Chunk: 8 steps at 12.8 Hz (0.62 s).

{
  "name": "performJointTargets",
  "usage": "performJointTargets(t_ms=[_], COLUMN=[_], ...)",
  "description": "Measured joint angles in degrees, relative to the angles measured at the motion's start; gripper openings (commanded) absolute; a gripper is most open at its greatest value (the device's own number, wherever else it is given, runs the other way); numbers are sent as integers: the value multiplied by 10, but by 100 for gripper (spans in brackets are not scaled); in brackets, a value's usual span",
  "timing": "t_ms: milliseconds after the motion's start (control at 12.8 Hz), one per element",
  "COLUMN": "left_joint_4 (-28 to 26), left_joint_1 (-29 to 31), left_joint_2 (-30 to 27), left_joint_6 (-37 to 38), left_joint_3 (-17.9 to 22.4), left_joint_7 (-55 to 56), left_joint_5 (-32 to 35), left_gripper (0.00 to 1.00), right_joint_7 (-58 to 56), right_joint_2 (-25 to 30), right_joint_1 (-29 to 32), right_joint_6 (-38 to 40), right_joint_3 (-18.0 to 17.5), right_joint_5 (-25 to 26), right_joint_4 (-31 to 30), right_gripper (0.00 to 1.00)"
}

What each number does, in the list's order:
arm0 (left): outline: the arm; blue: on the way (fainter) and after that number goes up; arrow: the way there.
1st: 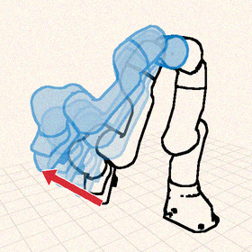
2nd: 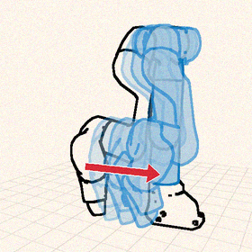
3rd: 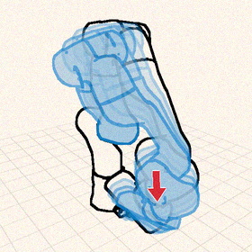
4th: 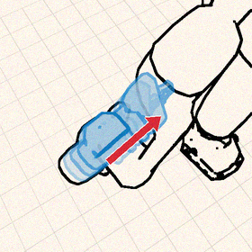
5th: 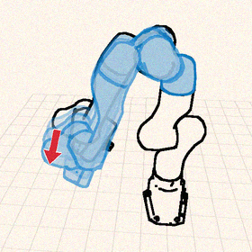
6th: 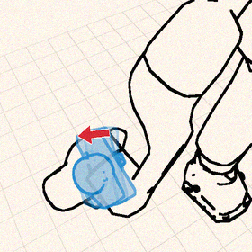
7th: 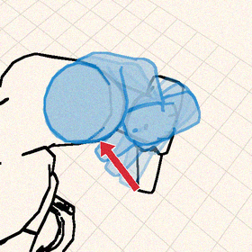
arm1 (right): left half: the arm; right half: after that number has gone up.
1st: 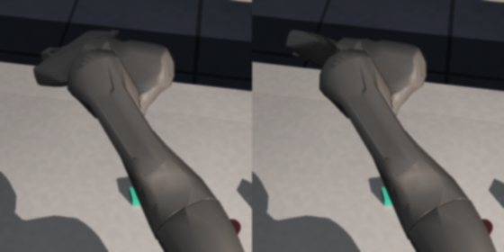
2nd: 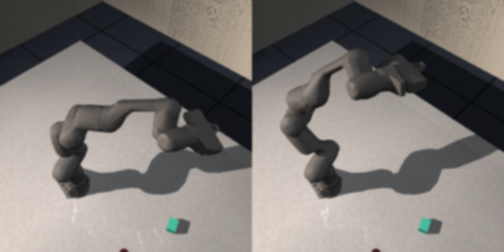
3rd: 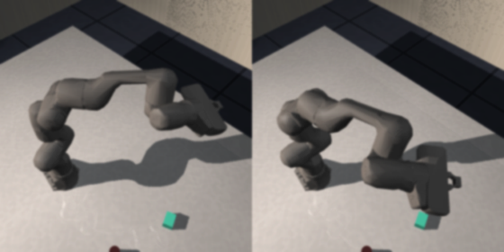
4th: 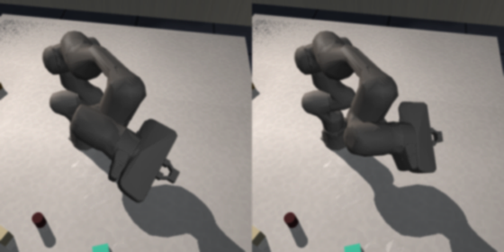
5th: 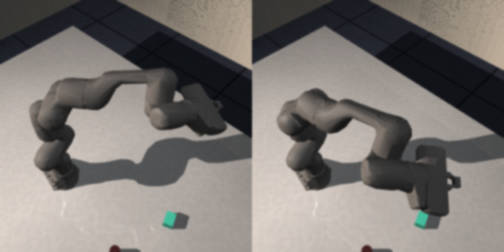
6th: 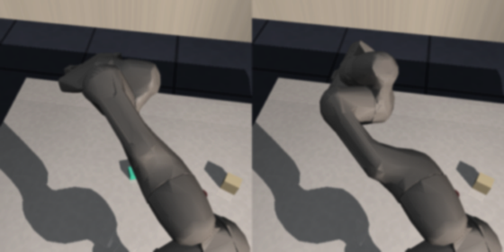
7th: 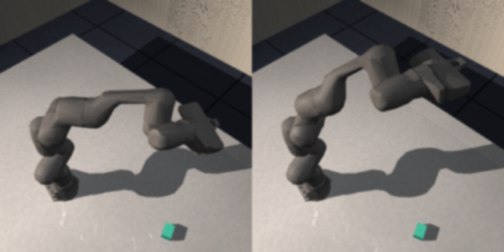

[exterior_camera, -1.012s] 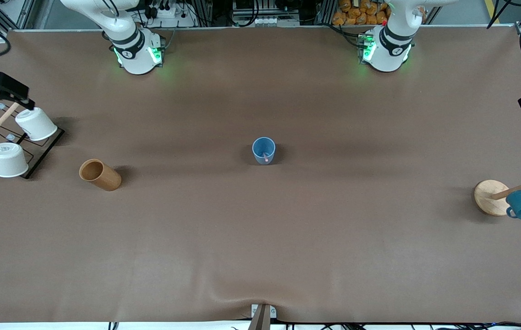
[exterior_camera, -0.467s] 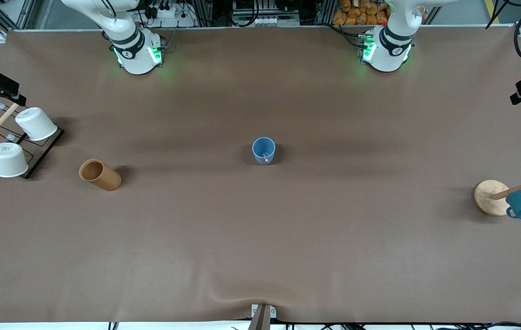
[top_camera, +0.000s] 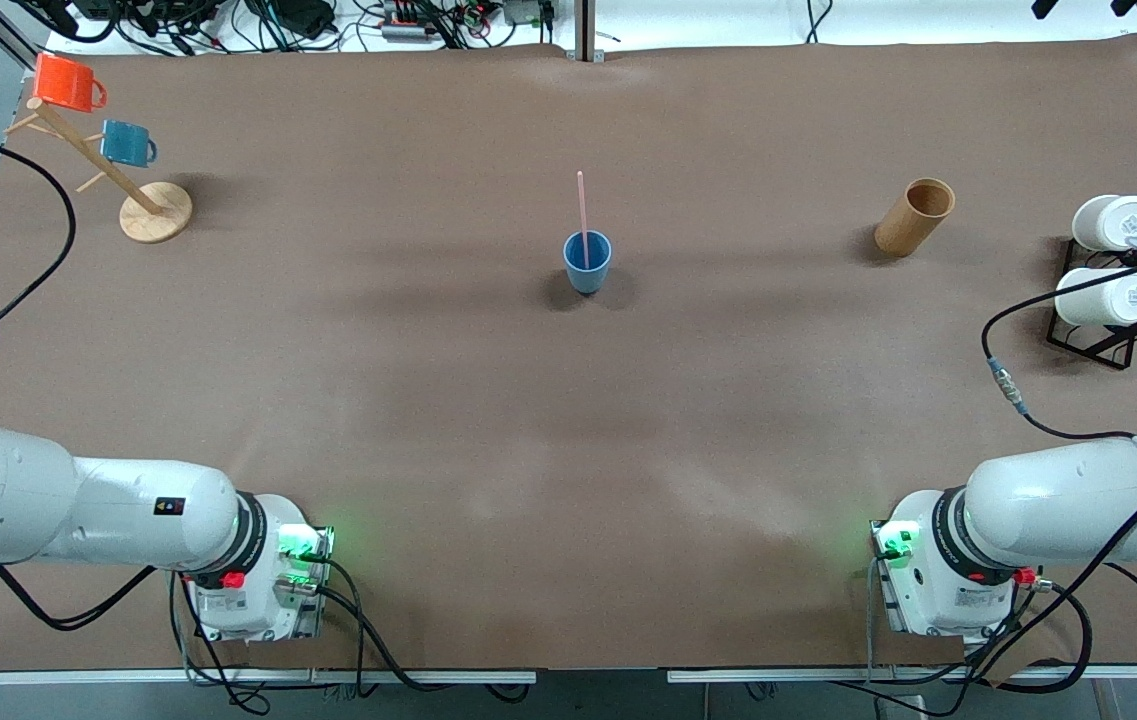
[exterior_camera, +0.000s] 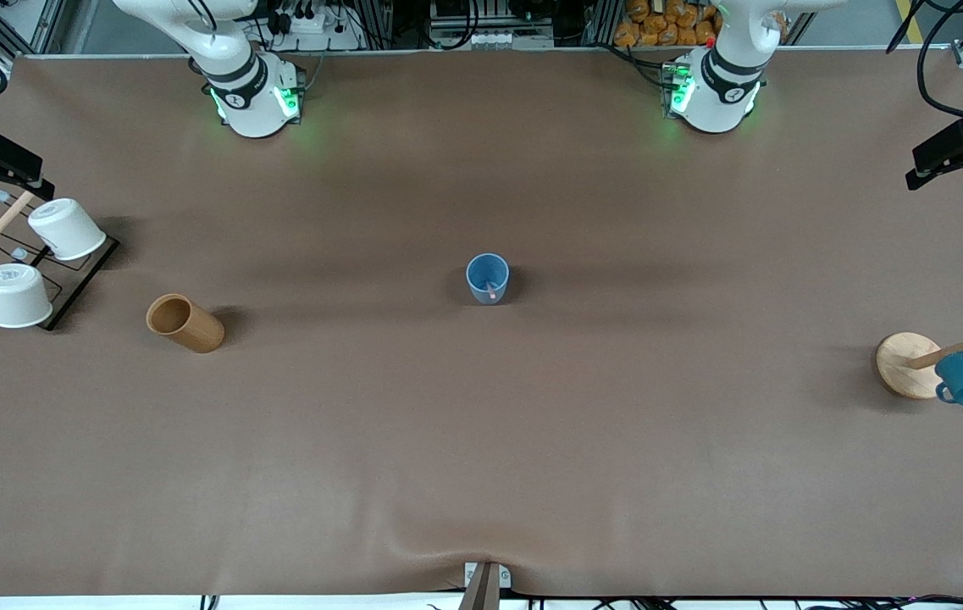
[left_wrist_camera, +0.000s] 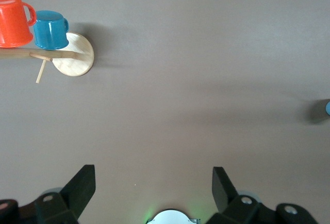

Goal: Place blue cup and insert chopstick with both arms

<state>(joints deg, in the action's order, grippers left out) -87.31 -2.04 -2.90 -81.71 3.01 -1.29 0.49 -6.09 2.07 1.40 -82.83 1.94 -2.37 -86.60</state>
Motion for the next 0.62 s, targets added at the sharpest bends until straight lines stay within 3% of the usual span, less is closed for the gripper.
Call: performJointTargets(t_ms=[623], left_joint_4=[-4], left_joint_1=[0], left_joint_2=[1], left_joint_6=[0], left_joint_3=[-5], left_joint_7=[-5], left_joint_5=[0], left_gripper=[100], right_joint_7=[0], right_joint_2=[0], right_joint_1=[-1], right_joint_6=[-7], right_joint_3=[0], right_joint_5=[0], right_joint_4=[2], right_gripper=[100])
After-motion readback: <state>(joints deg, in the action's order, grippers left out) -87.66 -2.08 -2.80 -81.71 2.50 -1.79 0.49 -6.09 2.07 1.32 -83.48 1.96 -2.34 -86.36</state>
